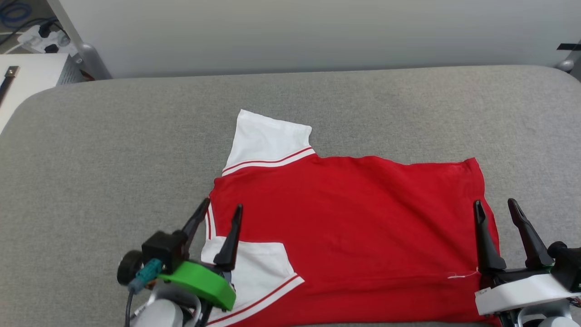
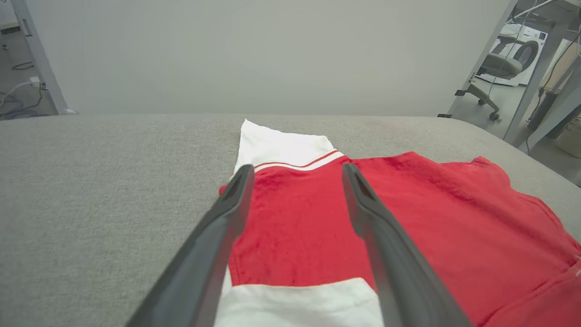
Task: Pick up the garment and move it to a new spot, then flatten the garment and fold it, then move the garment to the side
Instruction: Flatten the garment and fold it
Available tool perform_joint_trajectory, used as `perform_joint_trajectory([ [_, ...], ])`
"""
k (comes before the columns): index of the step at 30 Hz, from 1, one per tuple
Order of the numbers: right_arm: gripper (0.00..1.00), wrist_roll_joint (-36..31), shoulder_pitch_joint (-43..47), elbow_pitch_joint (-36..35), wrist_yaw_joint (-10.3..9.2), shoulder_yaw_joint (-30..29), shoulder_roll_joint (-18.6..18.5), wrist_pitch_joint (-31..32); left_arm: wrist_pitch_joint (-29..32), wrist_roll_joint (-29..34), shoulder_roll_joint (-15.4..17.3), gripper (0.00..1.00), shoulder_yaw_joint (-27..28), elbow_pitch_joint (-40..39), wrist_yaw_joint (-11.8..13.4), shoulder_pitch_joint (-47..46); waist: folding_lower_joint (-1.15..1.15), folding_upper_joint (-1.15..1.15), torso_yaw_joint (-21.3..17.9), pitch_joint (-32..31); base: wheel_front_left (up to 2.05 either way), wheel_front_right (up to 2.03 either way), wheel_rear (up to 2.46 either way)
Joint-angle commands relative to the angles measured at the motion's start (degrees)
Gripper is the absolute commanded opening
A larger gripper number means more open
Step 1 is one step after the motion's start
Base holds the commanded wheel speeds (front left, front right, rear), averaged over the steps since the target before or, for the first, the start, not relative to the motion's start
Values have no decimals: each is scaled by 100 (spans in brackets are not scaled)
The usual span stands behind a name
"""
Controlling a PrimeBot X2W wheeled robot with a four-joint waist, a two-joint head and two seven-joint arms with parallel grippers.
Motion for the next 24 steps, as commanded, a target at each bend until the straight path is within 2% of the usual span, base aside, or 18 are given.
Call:
perform_joint_trajectory([
  [1,100,-31,-106,-28,-5,29,-39,0,-5,-87,178,100,-80,142,-16,-360,0,0,-120,219,0,0,0],
  [6,100,-43,-220,-178,-5,49,-14,62,658,-322,682,100,-557,487,-17,-1487,0,0,-308,656,0,0,0],
  [12,100,-56,-533,-306,-5,186,33,51,2047,-716,1357,100,-1265,807,-17,-3199,0,0,-615,1227,0,0,0],
  [16,100,-81,-747,-323,-5,310,92,23,3169,-1326,1774,100,-1843,1131,-17,-4278,0,0,-872,1545,0,0,0],
  [20,100,-97,-908,-380,-5,396,155,-11,4198,-1924,2108,100,-2183,1511,-17,-5087,0,0,-1086,1824,0,0,0],
  [24,100,-121,-1029,-473,-5,502,233,-41,4912,-2312,2316,100,-2450,1876,-17,-5606,0,0,-1249,2061,0,0,0],
])
